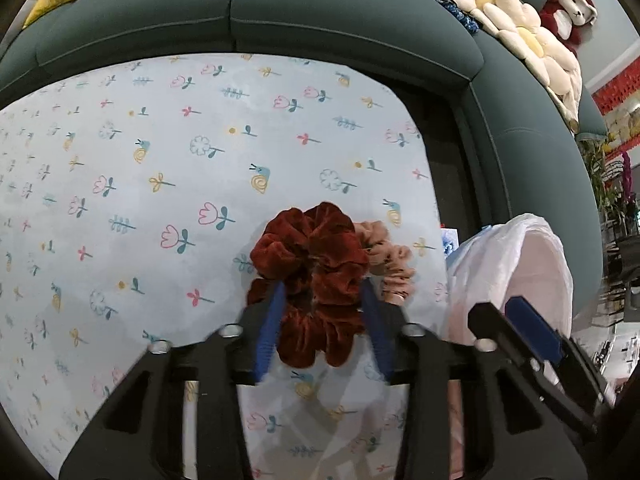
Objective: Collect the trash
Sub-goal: 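Grasp the dark red scrunchie with the left tool while the right grasps the pink scrunchie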
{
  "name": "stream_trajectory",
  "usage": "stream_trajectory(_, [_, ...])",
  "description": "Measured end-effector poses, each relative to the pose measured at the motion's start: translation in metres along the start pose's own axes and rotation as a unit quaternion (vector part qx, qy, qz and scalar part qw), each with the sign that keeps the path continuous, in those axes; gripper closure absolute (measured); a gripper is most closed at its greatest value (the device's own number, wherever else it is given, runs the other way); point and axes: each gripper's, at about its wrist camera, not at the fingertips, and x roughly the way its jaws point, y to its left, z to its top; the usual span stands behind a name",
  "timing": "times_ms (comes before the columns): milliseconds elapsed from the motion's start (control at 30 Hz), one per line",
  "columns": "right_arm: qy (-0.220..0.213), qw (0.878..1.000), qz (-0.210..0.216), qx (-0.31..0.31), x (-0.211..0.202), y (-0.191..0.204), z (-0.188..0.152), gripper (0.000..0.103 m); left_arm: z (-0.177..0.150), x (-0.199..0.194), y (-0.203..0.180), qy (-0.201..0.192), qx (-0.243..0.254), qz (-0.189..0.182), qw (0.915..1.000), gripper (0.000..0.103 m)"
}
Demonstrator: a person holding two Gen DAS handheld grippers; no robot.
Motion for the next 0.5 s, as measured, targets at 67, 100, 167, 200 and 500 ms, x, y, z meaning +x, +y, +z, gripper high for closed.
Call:
stream_trajectory(67, [0.004,1.0,0.002,-0.007,0.006,0.007,0.002,0.055,-0.002,0.0,0.008,0.001,0.003,-0.01,0.9999,0.087])
stream_trajectory(100, [0.005,1.0,0.003,-0.01,0.009,0.011,0.004,0.055,-0.002,-0.002,0.012,0.0,0.001,-0.015,0.9999,0.088])
stream_trajectory(167, [0.009,1.0,0.006,-0.017,0.017,0.019,0.006,0.055,-0.005,-0.007,0.02,-0.006,-0.006,-0.019,0.9998,0.091])
stream_trajectory(200, [0.014,1.0,0.01,-0.019,0.022,0.025,0.007,0.055,-0.006,-0.012,0.026,-0.009,-0.011,-0.022,0.9996,0.091])
stream_trajectory(500, [0.064,0.996,0.032,-0.047,0.061,0.072,-0.01,0.068,-0.013,-0.039,0.066,-0.032,-0.043,-0.017,0.9984,0.093])
